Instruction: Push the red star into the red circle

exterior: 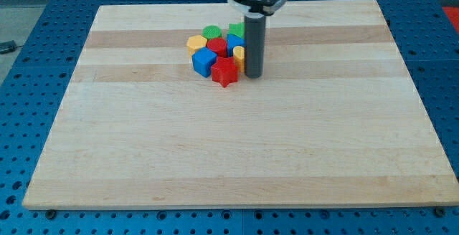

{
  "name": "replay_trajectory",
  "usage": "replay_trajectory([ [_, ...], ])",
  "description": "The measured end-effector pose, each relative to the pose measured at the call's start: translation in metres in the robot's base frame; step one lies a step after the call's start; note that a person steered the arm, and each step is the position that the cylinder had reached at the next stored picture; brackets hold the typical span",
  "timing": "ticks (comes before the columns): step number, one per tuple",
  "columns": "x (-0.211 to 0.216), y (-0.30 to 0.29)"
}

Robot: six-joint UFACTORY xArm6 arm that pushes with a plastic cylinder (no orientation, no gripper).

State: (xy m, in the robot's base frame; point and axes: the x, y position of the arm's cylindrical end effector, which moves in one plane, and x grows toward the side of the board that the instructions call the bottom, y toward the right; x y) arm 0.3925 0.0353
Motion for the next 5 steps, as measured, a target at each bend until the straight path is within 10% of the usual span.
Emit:
replay_trajectory([
  [5,0.031,-0.023],
])
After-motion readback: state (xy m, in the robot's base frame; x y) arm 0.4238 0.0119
